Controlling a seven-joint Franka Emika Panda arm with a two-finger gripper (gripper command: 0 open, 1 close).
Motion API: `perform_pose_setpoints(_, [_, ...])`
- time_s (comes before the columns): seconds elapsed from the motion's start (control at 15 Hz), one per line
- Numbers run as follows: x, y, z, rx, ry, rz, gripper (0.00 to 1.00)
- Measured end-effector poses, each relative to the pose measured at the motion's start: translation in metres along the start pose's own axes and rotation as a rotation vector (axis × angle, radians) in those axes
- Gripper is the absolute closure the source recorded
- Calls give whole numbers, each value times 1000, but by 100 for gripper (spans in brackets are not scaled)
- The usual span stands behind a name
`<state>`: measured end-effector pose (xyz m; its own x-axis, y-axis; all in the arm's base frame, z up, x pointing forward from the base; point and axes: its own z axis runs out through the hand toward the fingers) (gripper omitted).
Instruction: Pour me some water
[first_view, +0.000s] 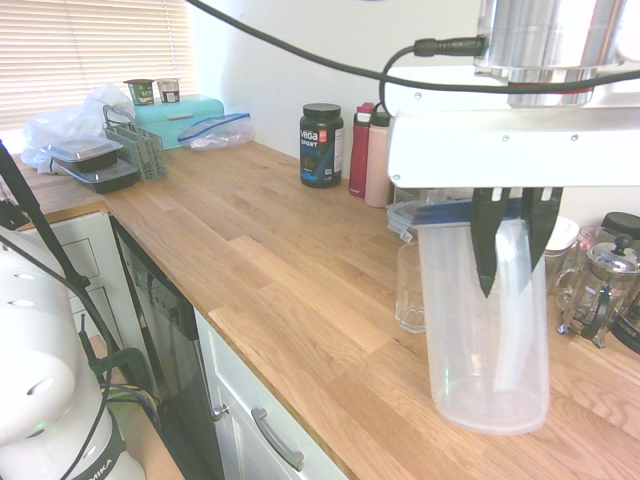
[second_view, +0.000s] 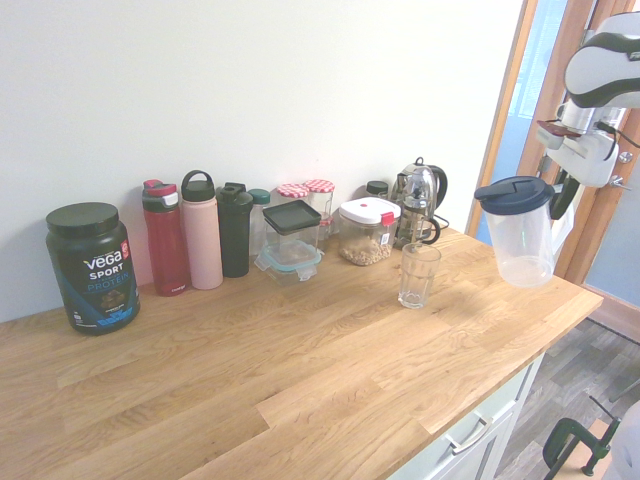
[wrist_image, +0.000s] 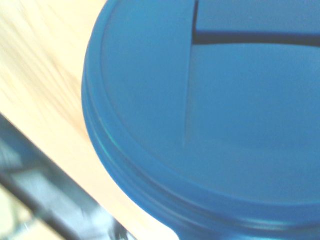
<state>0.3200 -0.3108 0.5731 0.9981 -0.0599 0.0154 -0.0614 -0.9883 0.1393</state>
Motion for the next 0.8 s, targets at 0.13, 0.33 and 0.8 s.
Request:
perform_pose_setpoints(0.13, [27, -20, 9, -62, -43, -55, 100])
perform_pose_setpoints(0.33, [56, -53, 9, -170, -89, -116, 100])
perform_pose_setpoints(0.8, [97, -121, -4, -412, -145, -188, 100])
